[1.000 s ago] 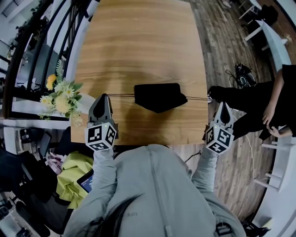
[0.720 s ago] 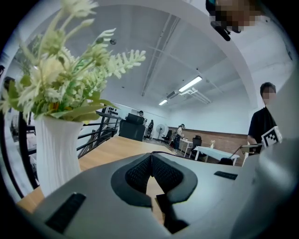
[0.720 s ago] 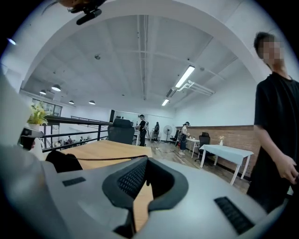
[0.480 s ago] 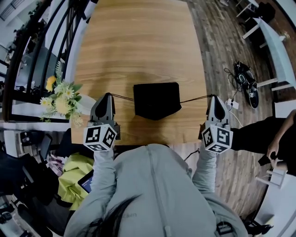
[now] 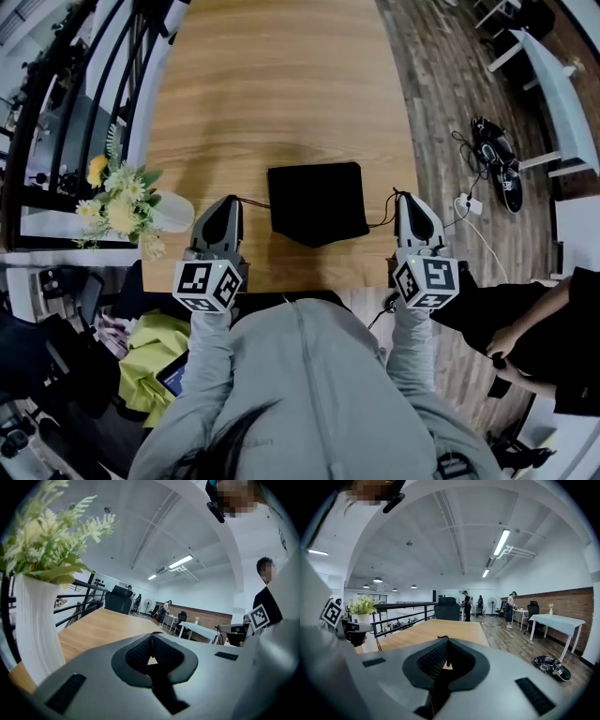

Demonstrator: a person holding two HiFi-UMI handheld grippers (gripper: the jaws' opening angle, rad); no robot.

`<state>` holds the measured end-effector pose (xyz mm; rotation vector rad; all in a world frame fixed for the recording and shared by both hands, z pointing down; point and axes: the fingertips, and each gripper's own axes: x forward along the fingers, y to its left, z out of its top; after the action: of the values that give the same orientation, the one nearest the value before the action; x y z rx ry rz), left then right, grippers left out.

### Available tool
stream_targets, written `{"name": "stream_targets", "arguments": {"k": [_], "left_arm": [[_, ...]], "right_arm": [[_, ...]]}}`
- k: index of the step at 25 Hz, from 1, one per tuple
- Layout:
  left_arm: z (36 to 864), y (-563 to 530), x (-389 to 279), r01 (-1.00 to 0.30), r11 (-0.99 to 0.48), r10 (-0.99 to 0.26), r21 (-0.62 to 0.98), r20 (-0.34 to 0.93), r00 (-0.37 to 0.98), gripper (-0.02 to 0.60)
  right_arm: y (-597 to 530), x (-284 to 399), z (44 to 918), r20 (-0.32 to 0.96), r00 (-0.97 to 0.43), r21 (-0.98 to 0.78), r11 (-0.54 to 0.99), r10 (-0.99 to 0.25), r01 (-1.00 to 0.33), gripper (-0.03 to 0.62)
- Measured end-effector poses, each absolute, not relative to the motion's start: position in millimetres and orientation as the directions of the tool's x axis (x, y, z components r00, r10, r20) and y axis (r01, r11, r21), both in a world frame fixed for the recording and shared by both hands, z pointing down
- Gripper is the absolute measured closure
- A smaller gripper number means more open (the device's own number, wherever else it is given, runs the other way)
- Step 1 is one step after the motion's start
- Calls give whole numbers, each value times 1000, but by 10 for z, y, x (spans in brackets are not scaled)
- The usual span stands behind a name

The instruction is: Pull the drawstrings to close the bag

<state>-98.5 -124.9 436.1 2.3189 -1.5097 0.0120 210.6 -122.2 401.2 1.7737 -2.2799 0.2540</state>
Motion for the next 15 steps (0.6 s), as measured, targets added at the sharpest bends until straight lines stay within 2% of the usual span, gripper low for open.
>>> {"name": "stream_targets", "arguments": {"k": [8, 15], "left_arm": [[4759, -972, -767, -860, -387, -811, 332, 323, 489, 552], [5202, -714, -758, -874, -344, -764, 344, 438, 474, 552]], "right_arm": [[-946, 1908, 4597, 433, -291, -52, 299, -853, -953, 571], [-723, 1751, 5184, 547, -332, -102, 333, -769, -937, 571]]}}
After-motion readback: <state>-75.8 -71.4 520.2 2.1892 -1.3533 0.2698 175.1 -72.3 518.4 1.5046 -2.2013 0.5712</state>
